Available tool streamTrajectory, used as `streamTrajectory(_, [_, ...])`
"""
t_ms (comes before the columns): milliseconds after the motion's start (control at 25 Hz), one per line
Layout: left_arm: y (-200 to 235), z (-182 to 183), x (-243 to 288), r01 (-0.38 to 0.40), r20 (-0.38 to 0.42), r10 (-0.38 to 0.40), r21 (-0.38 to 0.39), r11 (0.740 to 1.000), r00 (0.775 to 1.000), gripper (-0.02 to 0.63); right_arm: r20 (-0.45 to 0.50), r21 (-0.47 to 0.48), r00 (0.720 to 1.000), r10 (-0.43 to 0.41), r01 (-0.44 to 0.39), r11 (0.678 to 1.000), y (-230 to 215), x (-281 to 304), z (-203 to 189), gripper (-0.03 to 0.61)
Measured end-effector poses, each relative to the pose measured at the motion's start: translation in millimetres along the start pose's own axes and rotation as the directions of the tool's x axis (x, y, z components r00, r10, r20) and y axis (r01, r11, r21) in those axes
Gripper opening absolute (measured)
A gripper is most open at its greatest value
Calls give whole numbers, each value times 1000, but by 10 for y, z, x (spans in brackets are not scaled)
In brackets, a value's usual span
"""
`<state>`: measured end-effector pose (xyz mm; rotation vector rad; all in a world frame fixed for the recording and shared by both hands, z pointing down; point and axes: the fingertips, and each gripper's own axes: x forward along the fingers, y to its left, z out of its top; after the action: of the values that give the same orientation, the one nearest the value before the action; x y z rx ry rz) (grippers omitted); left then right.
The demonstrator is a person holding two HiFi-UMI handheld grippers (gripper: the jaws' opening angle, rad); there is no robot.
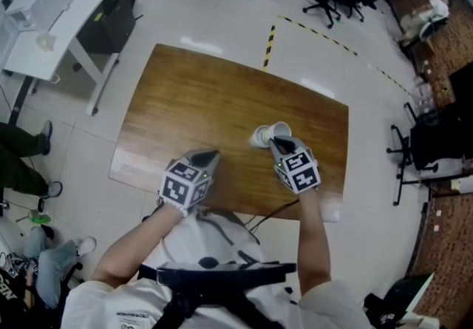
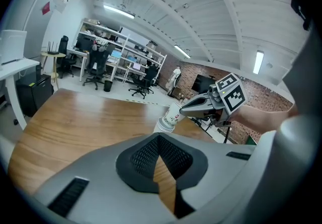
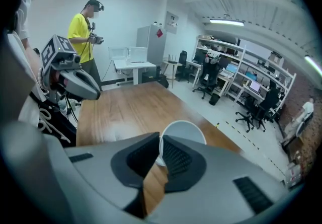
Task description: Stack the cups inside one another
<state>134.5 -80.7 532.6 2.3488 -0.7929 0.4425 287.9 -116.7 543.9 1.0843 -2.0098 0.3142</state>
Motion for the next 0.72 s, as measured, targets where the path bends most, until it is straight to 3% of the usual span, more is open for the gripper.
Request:
streamTrajectory(280, [38,-4,-47,-17,13,18,-18,1000,1000,-5,-92,-80,996,11,-18,997,72,174,-160,28])
streamTrajectory(720, [172,-13,-138,-40,28,41,-41,998,999,-5,-169,-126,985,37,-58,990,189,483,-241,29])
